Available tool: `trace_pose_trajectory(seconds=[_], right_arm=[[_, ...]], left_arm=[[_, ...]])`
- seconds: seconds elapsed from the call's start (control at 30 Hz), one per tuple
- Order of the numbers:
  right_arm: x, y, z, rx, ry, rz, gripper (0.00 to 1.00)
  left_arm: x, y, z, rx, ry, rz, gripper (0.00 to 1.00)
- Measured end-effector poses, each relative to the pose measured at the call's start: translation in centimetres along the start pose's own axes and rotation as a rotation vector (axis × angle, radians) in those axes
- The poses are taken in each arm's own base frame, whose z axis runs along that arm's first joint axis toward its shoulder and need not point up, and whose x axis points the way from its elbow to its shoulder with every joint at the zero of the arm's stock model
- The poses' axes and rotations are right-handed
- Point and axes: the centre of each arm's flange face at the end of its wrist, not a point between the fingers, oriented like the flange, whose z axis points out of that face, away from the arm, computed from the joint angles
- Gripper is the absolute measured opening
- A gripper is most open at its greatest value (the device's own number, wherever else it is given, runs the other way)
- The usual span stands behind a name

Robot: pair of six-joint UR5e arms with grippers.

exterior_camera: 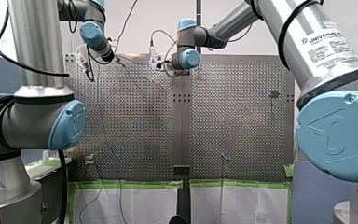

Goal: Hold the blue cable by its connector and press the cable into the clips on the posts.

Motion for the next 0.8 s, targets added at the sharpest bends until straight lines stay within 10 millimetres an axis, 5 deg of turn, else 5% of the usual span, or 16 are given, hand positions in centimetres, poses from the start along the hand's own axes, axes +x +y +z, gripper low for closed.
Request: trace_pose_trajectory(seconds=[0.4, 0.8], right_arm=[[1.6, -0.8, 0.5, 0.012, 0.035, 0.007, 0.00], [2.9, -1.3, 0.9, 0.013, 0.062, 0.031, 0.00]], left_arm=[[0.3, 0.8, 1.2, -0.004, -0.004, 0.032, 0.00], [2.1, 2.1, 4.5, -0.008, 0.007, 0.033, 0.00]])
